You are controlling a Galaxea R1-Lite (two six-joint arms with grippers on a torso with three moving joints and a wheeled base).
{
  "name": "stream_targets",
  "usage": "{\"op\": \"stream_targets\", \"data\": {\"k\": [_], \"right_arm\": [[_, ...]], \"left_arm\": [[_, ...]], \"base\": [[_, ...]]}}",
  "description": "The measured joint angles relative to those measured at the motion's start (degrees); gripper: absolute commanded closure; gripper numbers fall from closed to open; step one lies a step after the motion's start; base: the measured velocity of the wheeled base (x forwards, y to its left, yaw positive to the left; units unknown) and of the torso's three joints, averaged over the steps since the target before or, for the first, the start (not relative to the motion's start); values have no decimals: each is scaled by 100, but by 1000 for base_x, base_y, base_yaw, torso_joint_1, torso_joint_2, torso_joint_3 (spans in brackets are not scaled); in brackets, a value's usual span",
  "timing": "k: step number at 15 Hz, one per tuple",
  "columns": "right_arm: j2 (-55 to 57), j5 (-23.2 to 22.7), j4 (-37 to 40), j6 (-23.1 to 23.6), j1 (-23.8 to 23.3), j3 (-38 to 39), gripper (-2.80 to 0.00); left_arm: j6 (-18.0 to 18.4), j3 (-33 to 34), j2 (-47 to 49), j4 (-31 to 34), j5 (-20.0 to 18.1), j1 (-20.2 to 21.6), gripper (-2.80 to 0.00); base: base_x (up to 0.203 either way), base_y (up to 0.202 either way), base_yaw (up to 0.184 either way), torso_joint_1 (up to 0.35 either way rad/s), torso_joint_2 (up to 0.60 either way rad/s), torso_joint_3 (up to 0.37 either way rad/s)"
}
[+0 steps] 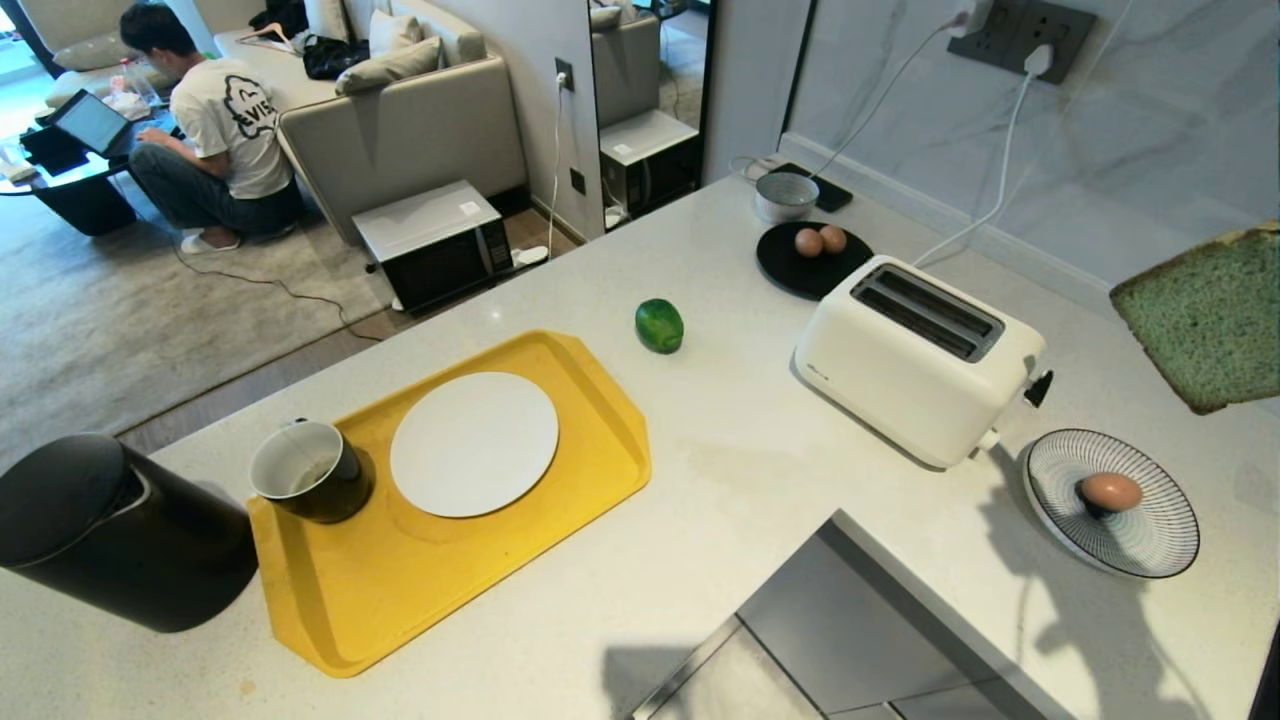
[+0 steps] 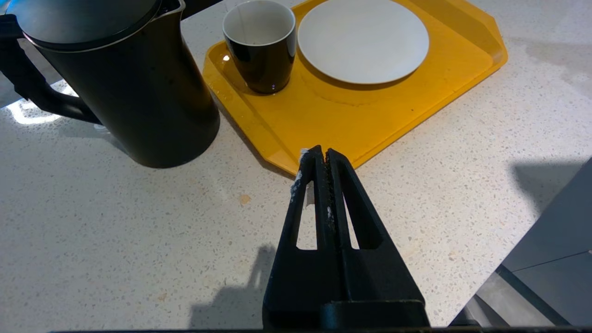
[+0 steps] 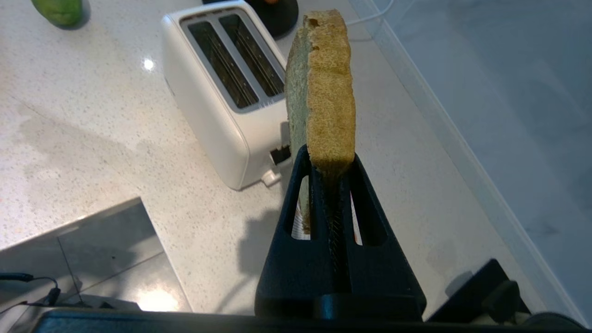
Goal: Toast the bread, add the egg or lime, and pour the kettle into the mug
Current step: Put the baked bread on a plate
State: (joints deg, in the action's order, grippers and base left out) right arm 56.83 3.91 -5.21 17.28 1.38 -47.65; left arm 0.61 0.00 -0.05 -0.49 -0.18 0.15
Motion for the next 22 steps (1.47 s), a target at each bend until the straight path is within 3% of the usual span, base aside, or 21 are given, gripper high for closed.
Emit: {"op": "stream_targets", "data": {"k": [17,22], "right_arm": [[-168,-19,3,0,7,136,0],[-67,-701,30,45,26,-29,0]], "left_arm": [[1,0,0,-3,2,1,0],[-2,0,0,0,0,1,0]], "base": [[-1,-7,132,2,2,3],[0,0,0,0,0,0]]}}
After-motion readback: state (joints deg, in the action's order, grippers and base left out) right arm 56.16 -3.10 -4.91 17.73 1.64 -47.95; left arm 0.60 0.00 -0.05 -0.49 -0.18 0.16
